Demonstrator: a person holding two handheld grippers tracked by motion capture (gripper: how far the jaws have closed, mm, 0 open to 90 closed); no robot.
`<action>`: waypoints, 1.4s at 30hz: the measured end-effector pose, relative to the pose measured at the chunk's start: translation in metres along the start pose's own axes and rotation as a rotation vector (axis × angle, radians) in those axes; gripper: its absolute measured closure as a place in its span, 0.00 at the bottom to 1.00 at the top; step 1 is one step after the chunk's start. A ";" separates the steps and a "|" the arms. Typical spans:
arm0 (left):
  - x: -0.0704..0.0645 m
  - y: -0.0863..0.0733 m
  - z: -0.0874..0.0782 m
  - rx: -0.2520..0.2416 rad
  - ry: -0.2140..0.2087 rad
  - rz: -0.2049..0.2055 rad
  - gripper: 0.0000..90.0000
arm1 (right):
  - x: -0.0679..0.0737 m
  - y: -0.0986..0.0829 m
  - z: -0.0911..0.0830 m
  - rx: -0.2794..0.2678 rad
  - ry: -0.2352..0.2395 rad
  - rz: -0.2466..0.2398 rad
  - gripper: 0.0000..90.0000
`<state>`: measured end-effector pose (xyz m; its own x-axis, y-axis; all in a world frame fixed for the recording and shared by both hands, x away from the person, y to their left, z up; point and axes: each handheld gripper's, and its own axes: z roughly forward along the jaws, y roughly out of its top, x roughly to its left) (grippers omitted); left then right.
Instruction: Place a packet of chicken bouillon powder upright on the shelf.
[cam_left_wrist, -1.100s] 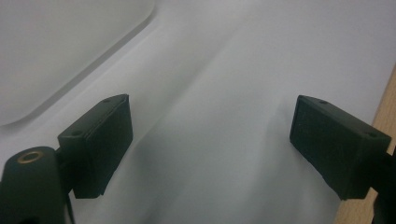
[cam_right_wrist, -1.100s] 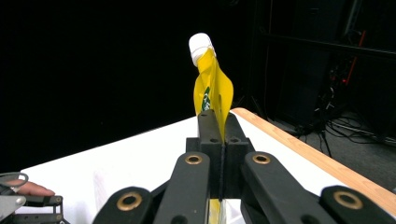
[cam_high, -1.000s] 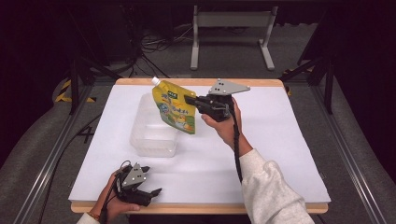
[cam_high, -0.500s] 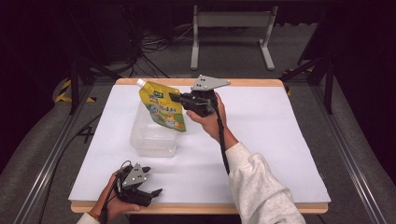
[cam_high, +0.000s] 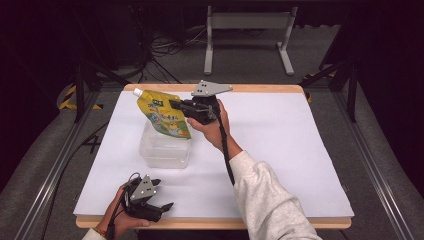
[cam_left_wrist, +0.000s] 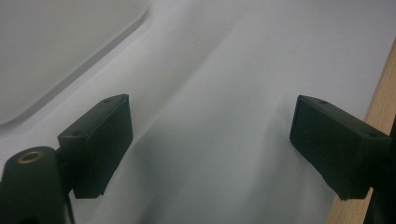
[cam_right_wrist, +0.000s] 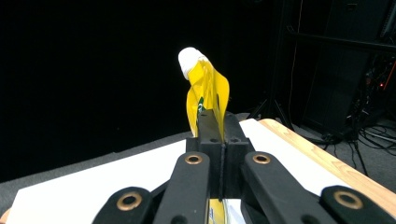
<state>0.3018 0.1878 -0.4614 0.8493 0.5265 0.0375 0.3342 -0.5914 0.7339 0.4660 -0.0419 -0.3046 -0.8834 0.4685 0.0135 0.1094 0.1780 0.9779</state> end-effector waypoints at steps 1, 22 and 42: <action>0.000 0.000 0.000 0.002 -0.001 -0.002 0.15 | -0.001 -0.001 0.001 -0.006 0.002 0.003 1.00; -0.001 0.001 -0.004 -0.023 0.003 -0.004 0.15 | -0.014 -0.032 -0.008 0.014 -0.017 0.058 1.00; 0.000 0.001 -0.009 -0.053 0.025 -0.005 0.15 | -0.008 -0.039 -0.013 0.113 -0.087 0.021 0.78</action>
<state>0.2988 0.1923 -0.4547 0.8370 0.5450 0.0497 0.3160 -0.5554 0.7692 0.4629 -0.0642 -0.3404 -0.8380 0.5456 0.0103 0.1818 0.2613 0.9480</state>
